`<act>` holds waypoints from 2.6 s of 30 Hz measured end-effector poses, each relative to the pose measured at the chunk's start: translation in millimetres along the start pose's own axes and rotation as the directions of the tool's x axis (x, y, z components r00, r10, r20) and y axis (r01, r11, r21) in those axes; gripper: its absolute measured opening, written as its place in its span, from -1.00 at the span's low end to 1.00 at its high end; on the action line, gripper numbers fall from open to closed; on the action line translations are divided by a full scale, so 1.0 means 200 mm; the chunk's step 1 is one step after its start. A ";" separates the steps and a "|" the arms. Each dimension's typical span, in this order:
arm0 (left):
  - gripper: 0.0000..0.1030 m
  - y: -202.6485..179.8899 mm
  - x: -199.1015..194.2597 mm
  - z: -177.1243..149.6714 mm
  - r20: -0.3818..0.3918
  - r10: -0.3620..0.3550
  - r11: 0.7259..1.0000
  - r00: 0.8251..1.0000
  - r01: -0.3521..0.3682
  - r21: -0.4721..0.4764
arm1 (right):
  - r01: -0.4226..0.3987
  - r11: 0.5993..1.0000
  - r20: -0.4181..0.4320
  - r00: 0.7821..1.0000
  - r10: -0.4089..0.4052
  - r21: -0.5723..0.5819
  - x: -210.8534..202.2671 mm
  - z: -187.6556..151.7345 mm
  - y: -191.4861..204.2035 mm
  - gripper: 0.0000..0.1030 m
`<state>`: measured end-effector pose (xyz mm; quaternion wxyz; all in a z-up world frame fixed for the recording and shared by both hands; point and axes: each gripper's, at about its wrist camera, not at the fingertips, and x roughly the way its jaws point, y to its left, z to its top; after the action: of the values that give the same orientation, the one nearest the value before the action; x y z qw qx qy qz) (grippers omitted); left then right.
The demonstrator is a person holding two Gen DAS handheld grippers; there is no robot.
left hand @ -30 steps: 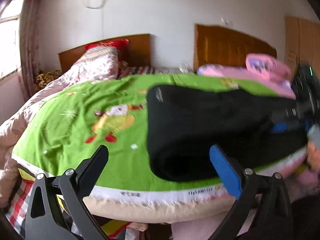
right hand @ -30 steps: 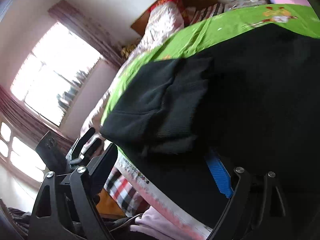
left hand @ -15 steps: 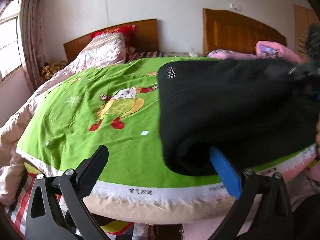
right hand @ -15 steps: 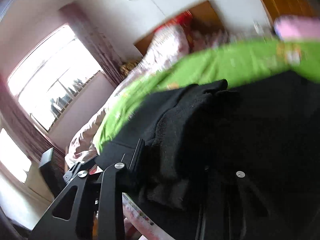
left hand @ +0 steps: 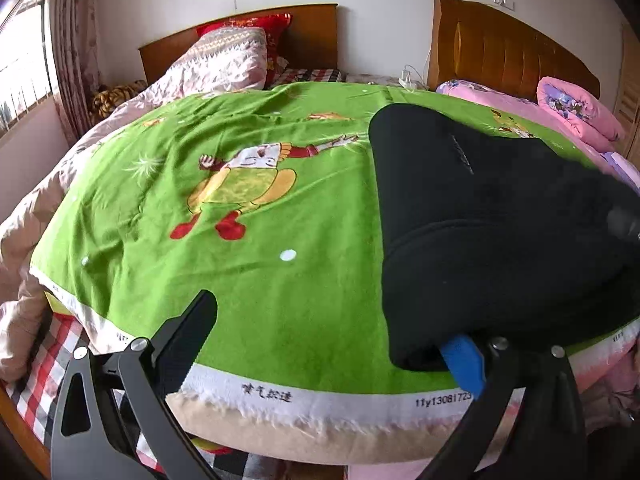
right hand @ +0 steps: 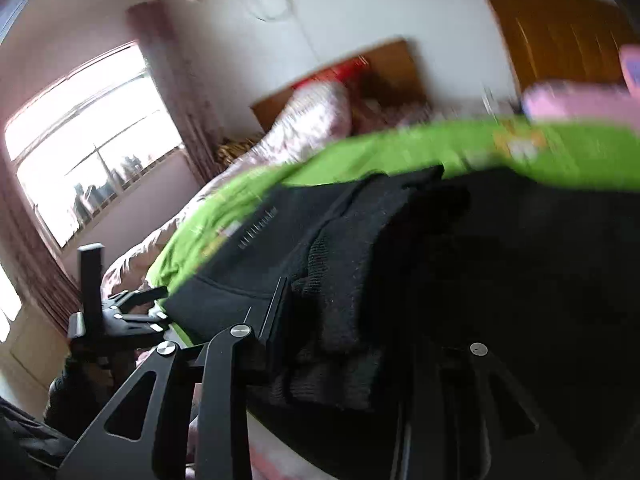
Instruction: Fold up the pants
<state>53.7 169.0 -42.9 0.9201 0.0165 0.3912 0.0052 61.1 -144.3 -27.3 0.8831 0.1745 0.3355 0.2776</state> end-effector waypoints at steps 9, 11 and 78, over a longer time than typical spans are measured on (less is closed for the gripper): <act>0.97 -0.02 0.00 0.00 -0.010 0.026 1.000 1.000 -0.026 0.004 | -0.009 0.999 0.053 0.999 0.011 -0.045 -0.02 0.05 0.05 -0.35; 0.97 -0.03 0.00 0.00 -0.010 0.027 1.000 1.000 -0.026 0.011 | 0.008 1.000 0.035 0.999 -0.007 -0.022 -0.01 0.02 0.02 -0.36; 0.97 -0.76 0.45 0.69 -0.272 -0.204 0.948 0.941 0.259 0.184 | 0.165 0.868 -0.167 0.948 -0.271 -0.469 0.24 0.02 0.24 0.66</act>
<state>215.9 15.5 -17.2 0.8505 0.0697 0.5011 -0.1442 76.8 -78.2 -24.5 0.8808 -0.1064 0.3786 0.2636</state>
